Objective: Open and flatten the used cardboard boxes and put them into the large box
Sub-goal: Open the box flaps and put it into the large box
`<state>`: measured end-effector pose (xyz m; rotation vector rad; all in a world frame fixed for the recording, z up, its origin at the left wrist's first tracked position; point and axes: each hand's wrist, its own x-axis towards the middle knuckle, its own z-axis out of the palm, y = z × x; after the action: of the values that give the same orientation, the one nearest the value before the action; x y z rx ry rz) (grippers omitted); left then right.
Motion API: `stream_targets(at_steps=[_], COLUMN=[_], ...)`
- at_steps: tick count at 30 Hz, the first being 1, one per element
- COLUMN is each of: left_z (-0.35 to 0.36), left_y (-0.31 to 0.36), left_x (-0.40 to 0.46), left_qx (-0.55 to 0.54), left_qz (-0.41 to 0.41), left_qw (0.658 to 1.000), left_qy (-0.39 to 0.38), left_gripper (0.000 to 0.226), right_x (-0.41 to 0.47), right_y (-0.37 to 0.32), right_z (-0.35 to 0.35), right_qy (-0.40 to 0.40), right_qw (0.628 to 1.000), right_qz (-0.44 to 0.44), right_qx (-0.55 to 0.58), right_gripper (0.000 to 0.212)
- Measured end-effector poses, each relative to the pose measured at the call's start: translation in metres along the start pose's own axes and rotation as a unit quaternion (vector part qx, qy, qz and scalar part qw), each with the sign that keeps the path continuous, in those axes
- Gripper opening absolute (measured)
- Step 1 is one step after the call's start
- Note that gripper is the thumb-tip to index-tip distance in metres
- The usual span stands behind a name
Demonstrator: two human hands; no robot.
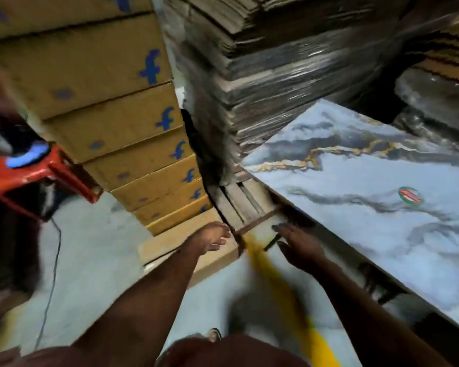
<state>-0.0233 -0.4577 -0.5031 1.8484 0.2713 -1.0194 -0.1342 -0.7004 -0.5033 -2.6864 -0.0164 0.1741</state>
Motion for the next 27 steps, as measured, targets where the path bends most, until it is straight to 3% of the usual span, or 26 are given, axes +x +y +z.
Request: stream_targets(at_steps=[4, 10, 12, 14, 18, 23, 27], left_z=[-0.089, -0.147, -0.156, -0.161, -0.190, -0.236, -0.255], left_y=[-0.044, -0.092, -0.113, -0.135, -0.174, -0.223, -0.255], left_x=[0.000, 0.008, 0.013, 0.019, 0.041, 0.094, 0.178], left_qx=[-0.115, -0.168, -0.132, -0.024, 0.083, 0.073, 0.110], left_qz=[-0.045, -0.079, -0.101, -0.132, -0.150, -0.170, -0.160], left_qw=[0.992, 0.981, 0.984, 0.988, 0.971, 0.960, 0.959], left_qy=[0.007, 0.063, 0.070, 0.076, 0.169, 0.211, 0.207], left_gripper=[0.019, 0.018, 0.023, 0.027, 0.022, 0.028, 0.016], right_x=[0.056, 0.117, 0.133, 0.148, 0.184, 0.198, 0.217], right_y=[-0.057, -0.106, -0.116, -0.122, -0.139, -0.181, -0.196], right_z=[0.021, 0.065, 0.089, 0.118, 0.188, 0.266, 0.370], right_qy=[-0.076, -0.176, -0.211, -0.242, -0.345, -0.333, -0.367], right_qw=[0.997, 0.982, 0.975, 0.968, 0.936, 0.921, 0.863], right_qz=[-0.021, -0.065, -0.070, -0.065, 0.006, 0.093, 0.177], right_qx=[-0.008, -0.019, 0.004, 0.020, 0.065, 0.180, 0.299], right_gripper=[0.052, 0.056, 0.055, 0.057, 0.065, 0.068, 0.068])
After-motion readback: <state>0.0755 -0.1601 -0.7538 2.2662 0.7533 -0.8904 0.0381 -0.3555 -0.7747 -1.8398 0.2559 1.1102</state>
